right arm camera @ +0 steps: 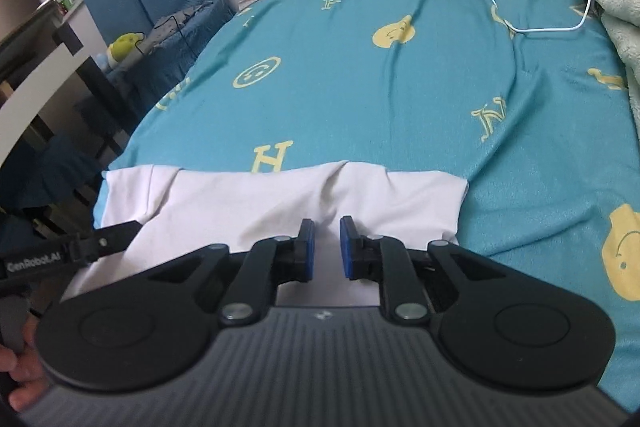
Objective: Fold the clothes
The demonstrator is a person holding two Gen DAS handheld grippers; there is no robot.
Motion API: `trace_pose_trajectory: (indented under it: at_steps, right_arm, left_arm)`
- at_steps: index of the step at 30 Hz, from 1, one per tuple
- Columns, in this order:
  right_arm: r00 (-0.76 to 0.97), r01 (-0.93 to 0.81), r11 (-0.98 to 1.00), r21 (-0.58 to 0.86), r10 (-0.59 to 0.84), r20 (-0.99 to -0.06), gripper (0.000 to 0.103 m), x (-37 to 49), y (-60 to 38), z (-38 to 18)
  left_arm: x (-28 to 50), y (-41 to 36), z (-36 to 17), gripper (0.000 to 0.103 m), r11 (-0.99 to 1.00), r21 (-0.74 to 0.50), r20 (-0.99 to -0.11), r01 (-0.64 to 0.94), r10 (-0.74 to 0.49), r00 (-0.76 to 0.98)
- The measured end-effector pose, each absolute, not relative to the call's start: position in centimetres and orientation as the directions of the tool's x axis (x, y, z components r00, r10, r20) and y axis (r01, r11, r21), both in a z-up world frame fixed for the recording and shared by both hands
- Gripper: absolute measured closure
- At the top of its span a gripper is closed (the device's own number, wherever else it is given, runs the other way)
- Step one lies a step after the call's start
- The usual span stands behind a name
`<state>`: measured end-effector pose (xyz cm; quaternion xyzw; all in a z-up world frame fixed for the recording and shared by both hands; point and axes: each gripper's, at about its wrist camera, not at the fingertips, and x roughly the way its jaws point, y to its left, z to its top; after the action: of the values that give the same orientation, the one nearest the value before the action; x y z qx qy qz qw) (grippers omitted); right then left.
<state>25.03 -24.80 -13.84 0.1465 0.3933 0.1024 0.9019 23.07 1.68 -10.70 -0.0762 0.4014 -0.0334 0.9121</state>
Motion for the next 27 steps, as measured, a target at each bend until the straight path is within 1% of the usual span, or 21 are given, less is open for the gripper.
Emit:
trace_pose_trajectory:
  at_steps: [8,15,19,22,27]
  right_arm:
    - [0.693,-0.111,0.922,0.371,0.339,-0.636,0.086,23.2,-24.3,-12.0]
    - [0.648,-0.125,0.928,0.352,0.345,-0.679,0.087,23.4,-23.4,-13.4]
    - [0.644,-0.110,0.924,0.366,0.347,-0.682,0.087,23.4,-23.5,-13.8]
    - [0.657,-0.106,0.927,0.359,0.336,-0.675,0.086,22.9,-23.6,-13.1]
    - [0.689,-0.113,0.919,0.377,0.346,-0.637,0.086,20.7,-24.0,-10.9]
  left_arm:
    - [22.2,1.2,-9.7,0.038,0.985,-0.167,-0.721,0.033,-0.145,0.677]
    - [22.2,0.6,-10.2,0.039,0.986,-0.159,-0.732,0.052,-0.153,0.663]
    - [22.0,0.6,-10.2,0.039,0.988,-0.148,-0.732,0.053,-0.145,0.665]
    - [21.2,0.7,-9.5,0.039,0.986,-0.155,-0.725,0.054,-0.151,0.672]
    - [18.4,0.8,-8.0,0.038,0.985,-0.161,-0.707,0.059,-0.156,0.689]
